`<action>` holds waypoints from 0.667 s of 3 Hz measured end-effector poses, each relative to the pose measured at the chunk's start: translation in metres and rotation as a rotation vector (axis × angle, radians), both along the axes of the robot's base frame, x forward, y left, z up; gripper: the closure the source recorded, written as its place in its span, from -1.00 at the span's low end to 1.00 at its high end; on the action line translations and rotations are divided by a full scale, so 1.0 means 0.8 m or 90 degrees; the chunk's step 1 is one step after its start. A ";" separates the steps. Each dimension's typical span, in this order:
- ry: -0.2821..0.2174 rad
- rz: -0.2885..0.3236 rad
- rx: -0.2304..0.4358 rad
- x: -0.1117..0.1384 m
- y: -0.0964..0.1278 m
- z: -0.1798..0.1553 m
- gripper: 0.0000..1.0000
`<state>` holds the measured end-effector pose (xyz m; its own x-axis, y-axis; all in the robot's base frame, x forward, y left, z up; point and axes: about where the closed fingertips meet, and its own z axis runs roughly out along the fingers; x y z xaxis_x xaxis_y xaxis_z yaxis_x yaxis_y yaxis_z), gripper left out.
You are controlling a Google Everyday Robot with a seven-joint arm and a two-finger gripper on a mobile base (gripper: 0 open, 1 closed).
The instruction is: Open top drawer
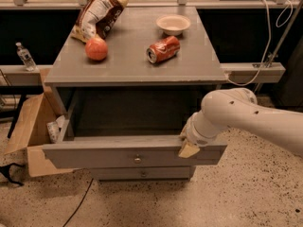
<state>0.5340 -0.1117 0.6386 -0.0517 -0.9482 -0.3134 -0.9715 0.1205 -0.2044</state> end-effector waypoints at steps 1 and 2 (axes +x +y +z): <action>0.000 0.000 0.000 0.000 0.000 0.000 -0.27; 0.000 0.000 0.000 0.000 0.000 0.000 -0.75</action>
Offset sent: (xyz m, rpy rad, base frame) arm 0.0000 0.0000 0.0000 0.0000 0.0000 0.0000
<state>0.5340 -0.1117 0.6385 -0.0516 -0.9482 -0.3133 -0.9715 0.1204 -0.2043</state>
